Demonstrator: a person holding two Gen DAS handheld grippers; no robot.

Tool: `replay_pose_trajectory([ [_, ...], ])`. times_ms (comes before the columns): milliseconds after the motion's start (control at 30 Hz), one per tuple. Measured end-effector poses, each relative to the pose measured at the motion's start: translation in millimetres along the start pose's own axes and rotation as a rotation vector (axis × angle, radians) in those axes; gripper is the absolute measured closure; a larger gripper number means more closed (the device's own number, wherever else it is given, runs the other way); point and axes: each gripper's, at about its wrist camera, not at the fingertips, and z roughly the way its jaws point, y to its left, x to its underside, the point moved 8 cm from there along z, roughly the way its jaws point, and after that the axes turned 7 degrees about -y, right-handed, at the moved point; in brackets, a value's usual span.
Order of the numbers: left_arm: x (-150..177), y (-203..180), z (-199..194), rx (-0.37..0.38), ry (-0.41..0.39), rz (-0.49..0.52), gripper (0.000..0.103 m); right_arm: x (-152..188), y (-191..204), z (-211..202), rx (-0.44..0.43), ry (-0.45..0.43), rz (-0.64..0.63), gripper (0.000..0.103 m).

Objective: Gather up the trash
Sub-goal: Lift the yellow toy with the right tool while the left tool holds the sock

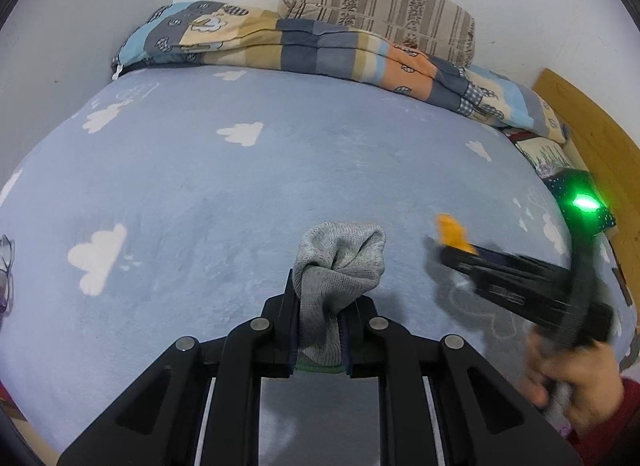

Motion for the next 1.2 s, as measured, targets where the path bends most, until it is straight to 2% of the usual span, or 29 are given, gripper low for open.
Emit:
replay_pose_trajectory([
  [200,2,-23,-14,-0.004,-0.061,0.074,0.088,29,-10,-104,0.046,-0.105,0.185,0.062],
  [300,4,-33,-22,-0.024,-0.102,0.129,0.088,44,3,-149,0.081,-0.18,0.189,0.062],
  [367,3,-39,-28,-0.029,-0.13,0.153,0.088,50,13,-172,0.074,-0.224,0.189,0.062],
  [433,3,-42,-31,-0.041,-0.15,0.175,0.088,57,21,-188,0.113,-0.272,0.155,0.062],
  [867,-4,-47,-45,-0.088,-0.23,0.221,0.088,60,15,-183,0.119,-0.332,0.171,0.062],
  [1200,-3,-54,-50,-0.085,-0.253,0.247,0.088,58,16,-191,0.112,-0.366,0.183,0.062],
])
